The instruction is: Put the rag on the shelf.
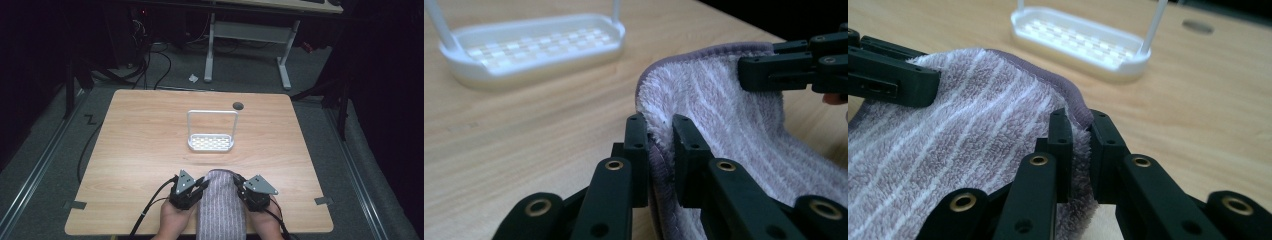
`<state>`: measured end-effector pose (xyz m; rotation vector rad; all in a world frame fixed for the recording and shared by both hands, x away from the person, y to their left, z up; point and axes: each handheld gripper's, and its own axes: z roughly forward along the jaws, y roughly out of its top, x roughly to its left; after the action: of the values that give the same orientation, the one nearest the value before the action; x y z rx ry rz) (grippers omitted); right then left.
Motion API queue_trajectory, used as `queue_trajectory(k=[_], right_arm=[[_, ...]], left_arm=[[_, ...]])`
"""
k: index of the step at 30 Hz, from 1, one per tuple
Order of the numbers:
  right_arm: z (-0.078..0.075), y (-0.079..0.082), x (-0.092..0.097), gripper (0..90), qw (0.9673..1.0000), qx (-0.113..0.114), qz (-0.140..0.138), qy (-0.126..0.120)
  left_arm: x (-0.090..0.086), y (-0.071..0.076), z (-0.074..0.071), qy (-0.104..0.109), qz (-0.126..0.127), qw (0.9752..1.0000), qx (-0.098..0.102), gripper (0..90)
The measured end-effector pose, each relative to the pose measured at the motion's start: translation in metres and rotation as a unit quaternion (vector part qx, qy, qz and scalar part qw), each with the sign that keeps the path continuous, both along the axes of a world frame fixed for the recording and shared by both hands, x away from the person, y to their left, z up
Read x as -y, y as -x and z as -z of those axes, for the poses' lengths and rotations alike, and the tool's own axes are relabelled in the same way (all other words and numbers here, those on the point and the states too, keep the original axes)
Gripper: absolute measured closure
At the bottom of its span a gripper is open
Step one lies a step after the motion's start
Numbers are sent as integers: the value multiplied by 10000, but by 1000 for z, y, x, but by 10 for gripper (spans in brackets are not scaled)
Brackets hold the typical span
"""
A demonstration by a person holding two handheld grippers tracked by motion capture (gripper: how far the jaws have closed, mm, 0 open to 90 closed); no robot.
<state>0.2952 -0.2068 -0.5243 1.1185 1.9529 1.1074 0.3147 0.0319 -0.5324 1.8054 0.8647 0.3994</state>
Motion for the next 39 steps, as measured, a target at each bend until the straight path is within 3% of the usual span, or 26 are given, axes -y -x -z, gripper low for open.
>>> queue_trajectory(k=[1, 3, 4, 9, 17, 21, 28, 32, 39], right_arm=[[0, 0, 0, 821, 10000, 0, 0, 0], [-6, 5, -3, 821, 9996, 294, 16, -27], [-6, 5, -3, 821, 9996, 294, 16, -27], [-18, 9, -7, 821, 9977, 663, 15, -123], [-36, -10, -9, 822, 9956, 906, 46, -236], [-51, -13, -6, 822, 9928, 1145, 64, -350], [-80, -7, -6, 822, 9873, 1512, 59, -476], [-99, -1, -6, 822, 9825, 1777, 4, -564], [-124, 2, -6, 825, 9763, 2060, -43, -661]], left_arm=[[0, 0, 0, 0, 0, 10000, 0, 790], [1, 8, -8, 65, -153, 9993, 324, 790], [1, 8, -8, 65, -153, 9993, 324, 790], [3, 13, -29, 83, -280, 9963, 812, 791], [3, -3, -47, 234, -373, 9950, 897, 795], [1, -5, -60, 392, -401, 9936, 985, 795], [1, 0, -86, 591, -374, 9890, 1307, 795], [1, 4, -103, 655, -333, 9853, 1542, 797], [-2, 0, -131, 809, -270, 9804, 1777, 800]])
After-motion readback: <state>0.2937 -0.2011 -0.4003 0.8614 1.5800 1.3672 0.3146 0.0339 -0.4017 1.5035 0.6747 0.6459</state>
